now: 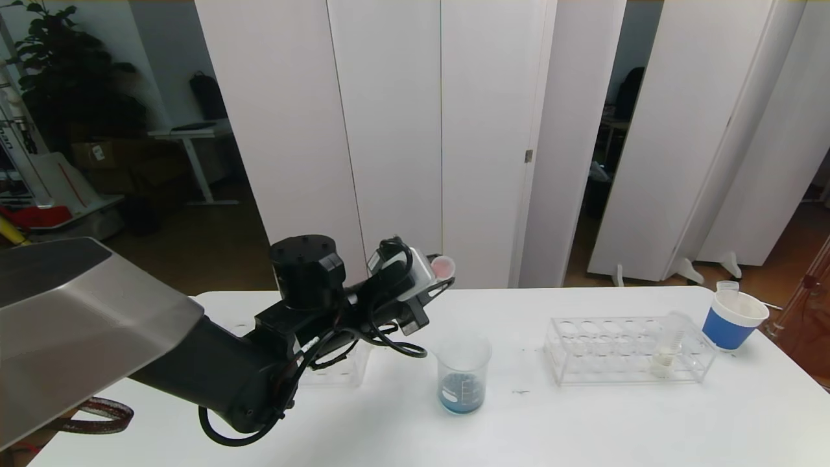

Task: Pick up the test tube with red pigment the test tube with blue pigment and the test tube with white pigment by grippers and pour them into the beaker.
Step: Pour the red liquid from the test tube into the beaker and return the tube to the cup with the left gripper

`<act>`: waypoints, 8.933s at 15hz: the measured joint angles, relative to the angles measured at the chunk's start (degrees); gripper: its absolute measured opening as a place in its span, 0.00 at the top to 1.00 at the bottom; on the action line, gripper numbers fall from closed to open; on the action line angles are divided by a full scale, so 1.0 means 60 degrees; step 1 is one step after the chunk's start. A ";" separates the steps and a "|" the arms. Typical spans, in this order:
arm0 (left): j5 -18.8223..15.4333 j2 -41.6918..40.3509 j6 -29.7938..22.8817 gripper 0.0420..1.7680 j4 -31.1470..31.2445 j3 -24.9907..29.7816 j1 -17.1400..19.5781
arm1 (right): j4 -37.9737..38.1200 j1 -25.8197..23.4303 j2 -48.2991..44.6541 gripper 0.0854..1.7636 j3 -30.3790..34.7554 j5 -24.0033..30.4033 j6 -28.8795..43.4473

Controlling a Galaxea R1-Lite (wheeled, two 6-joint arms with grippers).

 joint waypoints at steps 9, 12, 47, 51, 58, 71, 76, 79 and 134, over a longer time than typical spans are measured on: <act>0.0047 0.0207 0.2460 0.69 -0.1235 0.0402 0.0134 | 0.0000 0.0000 0.0004 0.01 -0.0004 0.0000 -0.0004; 0.0043 0.0396 0.3170 0.69 -0.2050 0.0729 0.0152 | 0.0000 0.0000 0.0004 0.01 -0.0004 -0.0002 -0.0004; -0.1566 0.1890 0.5746 0.69 -0.3562 0.0439 0.0217 | 0.0000 0.0000 0.0004 0.01 0.0000 0.0004 -0.0004; -0.1581 0.1906 0.6191 0.69 -0.3570 0.0417 0.0236 | 0.0000 -0.0004 0.0004 0.01 -0.0004 0.0000 0.0000; -0.1597 0.1971 0.6526 0.69 -0.3566 0.0390 0.0236 | 0.0004 -0.0004 0.0004 0.01 -0.0004 0.0000 0.0000; -0.1625 0.1920 0.7170 0.69 -0.3566 0.0169 0.0207 | 0.0000 0.0000 0.0004 0.01 0.0000 0.0000 -0.0004; -0.1745 0.1853 0.7166 0.69 -0.3566 0.0173 0.0244 | 0.0004 0.0000 0.0004 0.01 0.0000 0.0000 0.0000; -0.1753 0.1814 0.7166 0.69 -0.3566 0.0187 0.0248 | 0.0000 0.0000 0.0000 0.01 0.0000 0.0000 0.0000; 1.1526 -0.4590 -1.0970 0.69 0.7717 -0.0122 0.1526 | 0.0000 0.0000 0.0000 0.01 0.0000 0.0004 -0.0004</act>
